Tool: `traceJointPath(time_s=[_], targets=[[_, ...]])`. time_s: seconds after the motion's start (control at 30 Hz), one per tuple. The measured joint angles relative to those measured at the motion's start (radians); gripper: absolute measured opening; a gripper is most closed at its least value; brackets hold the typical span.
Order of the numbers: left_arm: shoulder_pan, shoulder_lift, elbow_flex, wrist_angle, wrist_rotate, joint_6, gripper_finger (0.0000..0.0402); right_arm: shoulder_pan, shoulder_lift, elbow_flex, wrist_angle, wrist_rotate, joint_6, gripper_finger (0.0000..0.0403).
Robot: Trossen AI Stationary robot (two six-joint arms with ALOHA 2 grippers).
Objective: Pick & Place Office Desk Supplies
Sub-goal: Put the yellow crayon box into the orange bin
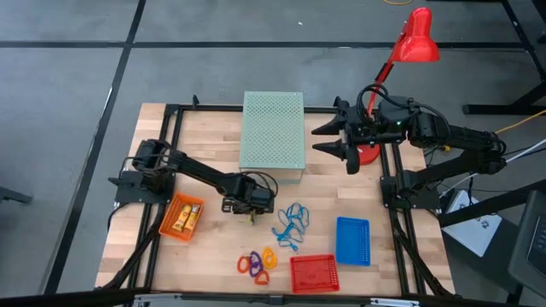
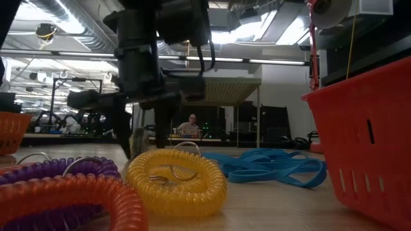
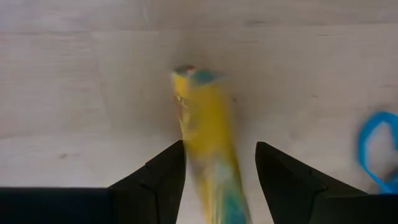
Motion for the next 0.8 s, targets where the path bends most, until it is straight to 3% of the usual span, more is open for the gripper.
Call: traceJointPath(time_s=[0.3, 0.63, 0.8], targets=[[-0.009, 0.011, 0.000, -0.008, 0.028, 0.007, 0.0178, 0.000, 0.000, 0.000, -0.001, -0.002, -0.016, 0.0206], [-0.011, 0.008, -0.003, -0.011, 0.033, 0.049, 0.0096, -0.015, 0.000, 0.000, -0.001, 0.007, -0.016, 0.0206], [-0.014, -0.022, -0.006, 0.021, 0.004, 0.084, 0.0085, -0.029, 0.000, 0.000, 0.000, 0.009, -0.007, 0.0206]])
